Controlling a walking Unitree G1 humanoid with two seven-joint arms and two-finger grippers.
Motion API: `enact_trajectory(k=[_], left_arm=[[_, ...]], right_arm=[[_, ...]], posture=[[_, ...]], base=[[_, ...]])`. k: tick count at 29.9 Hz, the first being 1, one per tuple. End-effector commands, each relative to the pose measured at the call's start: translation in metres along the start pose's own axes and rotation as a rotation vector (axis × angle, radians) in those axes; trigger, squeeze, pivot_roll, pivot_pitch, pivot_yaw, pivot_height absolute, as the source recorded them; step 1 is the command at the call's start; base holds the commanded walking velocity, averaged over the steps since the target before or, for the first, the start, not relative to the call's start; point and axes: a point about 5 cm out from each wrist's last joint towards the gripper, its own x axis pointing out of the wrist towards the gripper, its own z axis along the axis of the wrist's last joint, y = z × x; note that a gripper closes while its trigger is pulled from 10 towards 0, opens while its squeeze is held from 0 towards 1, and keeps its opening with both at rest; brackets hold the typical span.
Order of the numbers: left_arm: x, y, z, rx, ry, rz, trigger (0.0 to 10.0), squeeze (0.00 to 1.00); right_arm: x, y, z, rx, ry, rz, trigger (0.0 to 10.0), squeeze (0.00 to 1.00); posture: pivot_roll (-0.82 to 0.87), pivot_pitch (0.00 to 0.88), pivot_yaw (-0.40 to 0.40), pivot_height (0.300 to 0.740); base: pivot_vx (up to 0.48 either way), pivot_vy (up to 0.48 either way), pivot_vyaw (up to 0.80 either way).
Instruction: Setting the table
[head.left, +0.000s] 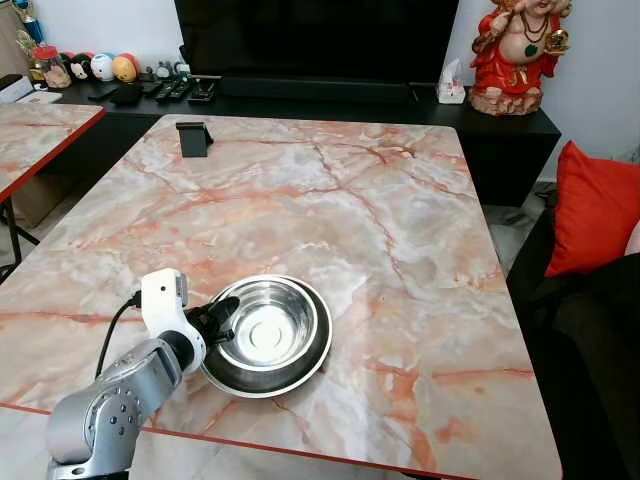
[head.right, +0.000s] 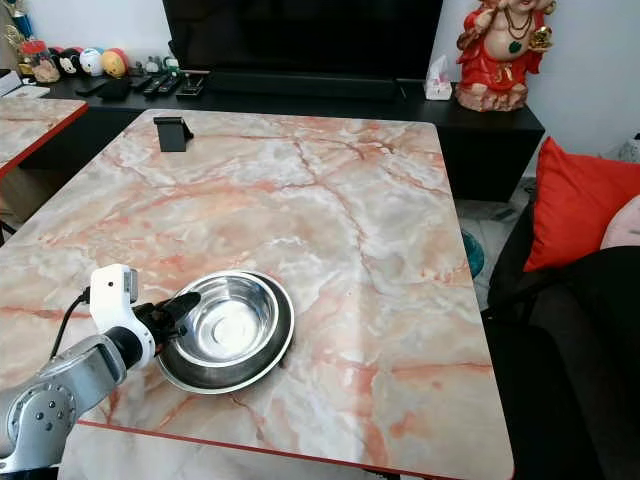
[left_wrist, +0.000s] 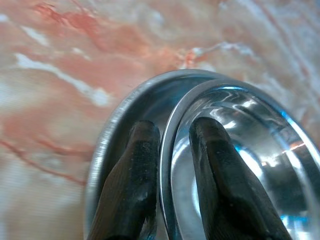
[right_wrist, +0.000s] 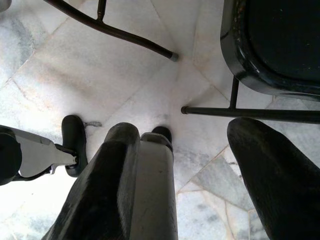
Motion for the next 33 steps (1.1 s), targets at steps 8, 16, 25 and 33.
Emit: enact_trajectory(k=[8, 16, 25, 33], left_arm=[[0.0, -0.006, 0.004, 0.107, -0.018, -0.012, 10.0, 0.0], [0.0, -0.006, 0.003, 0.146, -0.016, -0.01, 10.0, 0.0], [-0.001, -0.005, 0.006, 0.254, -0.024, 0.012, 10.0, 0.0], [-0.006, -0.011, 0.032, 0.223, -0.233, 0.007, 10.0, 0.0]], right_arm=[[0.0, 0.001, 0.0, -0.005, 0.004, 0.005, 10.0, 0.0], [0.0, 0.001, 0.0, -0.003, 0.004, 0.007, 10.0, 0.0], [0.0, 0.001, 0.0, -0.007, 0.006, 0.009, 10.0, 0.0], [0.0, 0.001, 0.0, -0.006, 0.006, 0.008, 10.0, 0.0]], posture=[[0.02, 0.0, 0.007, 0.74], [0.02, 0.0, 0.007, 0.74], [0.02, 0.0, 0.008, 0.74], [0.02, 0.0, 0.006, 0.74]], base=[[0.0, 0.0, 0.0], [0.0, 0.0, 0.0], [0.0, 0.0, 0.0], [0.0, 0.0, 0.0]])
